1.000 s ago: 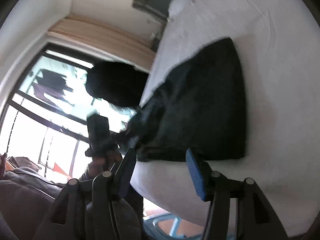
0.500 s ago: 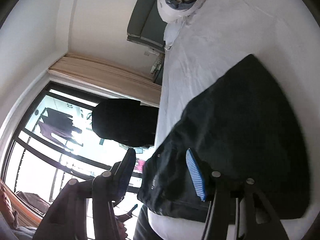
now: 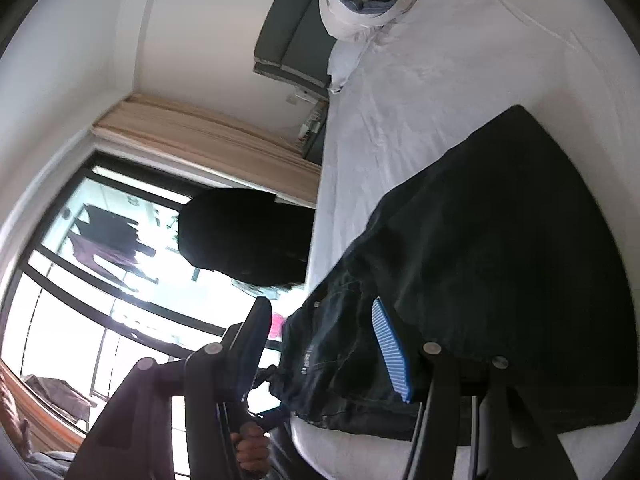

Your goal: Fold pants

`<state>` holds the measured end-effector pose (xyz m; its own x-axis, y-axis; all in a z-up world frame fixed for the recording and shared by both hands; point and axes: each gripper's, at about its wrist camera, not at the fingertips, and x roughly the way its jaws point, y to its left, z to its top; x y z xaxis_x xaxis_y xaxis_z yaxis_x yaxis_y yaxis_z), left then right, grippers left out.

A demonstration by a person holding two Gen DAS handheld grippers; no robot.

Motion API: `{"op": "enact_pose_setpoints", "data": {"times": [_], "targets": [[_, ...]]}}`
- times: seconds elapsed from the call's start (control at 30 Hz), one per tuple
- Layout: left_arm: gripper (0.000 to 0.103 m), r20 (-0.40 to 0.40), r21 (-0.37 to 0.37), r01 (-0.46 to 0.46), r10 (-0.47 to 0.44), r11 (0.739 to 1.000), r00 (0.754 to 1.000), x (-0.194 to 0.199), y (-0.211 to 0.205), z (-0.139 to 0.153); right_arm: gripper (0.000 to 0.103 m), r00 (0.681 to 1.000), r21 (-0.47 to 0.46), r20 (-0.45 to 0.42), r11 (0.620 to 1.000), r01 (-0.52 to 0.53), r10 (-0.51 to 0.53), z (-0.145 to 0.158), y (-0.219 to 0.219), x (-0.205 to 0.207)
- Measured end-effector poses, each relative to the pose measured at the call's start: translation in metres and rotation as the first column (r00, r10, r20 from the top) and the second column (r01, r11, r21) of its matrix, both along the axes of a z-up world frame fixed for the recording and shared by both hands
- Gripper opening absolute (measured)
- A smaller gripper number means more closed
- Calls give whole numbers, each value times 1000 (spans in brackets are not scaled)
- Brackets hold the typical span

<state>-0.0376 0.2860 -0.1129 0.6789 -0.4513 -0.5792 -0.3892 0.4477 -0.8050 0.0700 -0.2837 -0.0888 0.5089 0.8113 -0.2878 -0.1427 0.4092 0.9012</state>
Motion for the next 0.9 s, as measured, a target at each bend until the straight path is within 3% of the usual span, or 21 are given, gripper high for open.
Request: {"op": "enact_pose_setpoints", "data": {"times": [0.07, 0.2, 0.37, 0.5, 0.63, 0.8, 0.9], "targets": [[24, -21, -34, 11, -12, 999, 1000, 5, -3, -5, 57, 1000, -29, -9, 999, -17, 17, 1, 2, 7], [15, -12, -41, 4, -5, 999, 1000, 13, -7, -7, 57, 996, -110, -52, 991, -75, 69, -1, 12, 30], [13, 37, 29, 38, -39, 999, 999, 16, -13, 18, 57, 983, -203, -132, 967, -151, 126, -13, 30, 59], [13, 85, 103, 69, -77, 992, 993, 18, -24, 50, 61, 944, -245, -285, 939, -242, 169, -51, 41, 78], [12, 136, 175, 94, -118, 980, 984, 26, -39, 85, 62, 957, -246, -238, 943, -225, 166, -55, 40, 73], [12, 228, 327, 160, -242, 931, 943, 48, -92, 153, 65, 976, -304, -142, 931, -203, 166, -47, 44, 58], [12, 267, 458, 242, -391, 856, 881, 68, -156, 195, 67, 979, -159, -152, 975, -157, 133, -39, 21, 58]]}}
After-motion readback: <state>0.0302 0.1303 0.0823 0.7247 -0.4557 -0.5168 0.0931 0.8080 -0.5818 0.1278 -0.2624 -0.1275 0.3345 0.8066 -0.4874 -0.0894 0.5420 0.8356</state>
